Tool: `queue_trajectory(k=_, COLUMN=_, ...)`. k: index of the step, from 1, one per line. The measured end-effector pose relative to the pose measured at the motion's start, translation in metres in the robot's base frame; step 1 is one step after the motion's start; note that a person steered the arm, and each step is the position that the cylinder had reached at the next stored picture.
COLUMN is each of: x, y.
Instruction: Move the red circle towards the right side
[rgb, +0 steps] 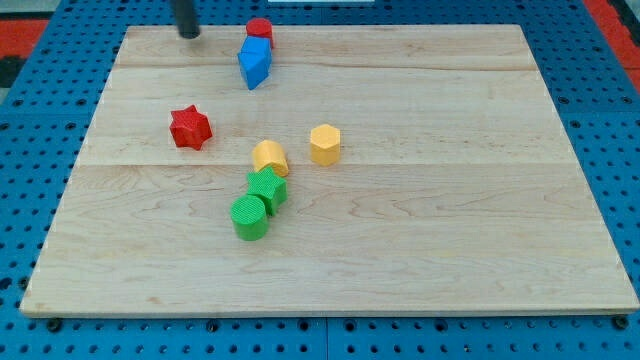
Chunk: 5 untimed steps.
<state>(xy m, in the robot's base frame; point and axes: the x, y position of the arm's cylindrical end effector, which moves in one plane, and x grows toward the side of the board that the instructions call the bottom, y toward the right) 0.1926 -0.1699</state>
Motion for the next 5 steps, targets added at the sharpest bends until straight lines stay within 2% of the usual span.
queue_trajectory(k=1, x=0.006, y=0.054)
queue_trajectory(k=2, x=0.032, y=0.178)
queue_trajectory(k=3, x=0.078, y=0.299)
queue_trajectory(k=4, x=0.127, y=0.349)
queue_trajectory(k=5, x=0.129, y=0.333)
